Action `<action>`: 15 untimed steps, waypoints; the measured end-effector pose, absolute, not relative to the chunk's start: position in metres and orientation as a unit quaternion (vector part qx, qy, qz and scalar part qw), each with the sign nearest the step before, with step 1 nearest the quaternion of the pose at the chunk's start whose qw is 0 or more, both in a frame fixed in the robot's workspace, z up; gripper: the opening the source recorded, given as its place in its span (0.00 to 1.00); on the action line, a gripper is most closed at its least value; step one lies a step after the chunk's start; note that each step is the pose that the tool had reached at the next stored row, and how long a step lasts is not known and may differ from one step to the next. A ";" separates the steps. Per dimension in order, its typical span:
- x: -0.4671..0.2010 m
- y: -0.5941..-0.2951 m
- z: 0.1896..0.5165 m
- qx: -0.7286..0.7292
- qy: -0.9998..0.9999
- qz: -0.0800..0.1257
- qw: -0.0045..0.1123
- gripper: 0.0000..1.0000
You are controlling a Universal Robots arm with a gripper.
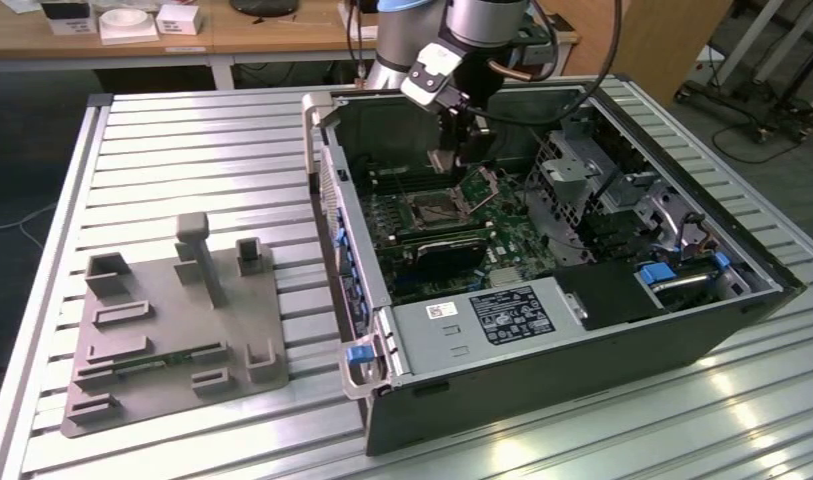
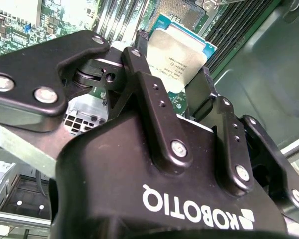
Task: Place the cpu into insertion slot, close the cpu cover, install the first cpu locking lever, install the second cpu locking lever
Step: 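Place the cpu into insertion slot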
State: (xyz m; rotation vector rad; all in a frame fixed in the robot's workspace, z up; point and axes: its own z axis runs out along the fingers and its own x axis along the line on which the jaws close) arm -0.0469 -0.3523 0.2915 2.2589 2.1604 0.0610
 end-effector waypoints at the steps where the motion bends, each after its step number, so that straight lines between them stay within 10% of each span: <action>1: -0.047 -0.352 0.291 0.723 0.691 0.019 0.008 0.54; 15: -0.047 -0.352 0.286 0.723 0.691 0.018 0.006 0.54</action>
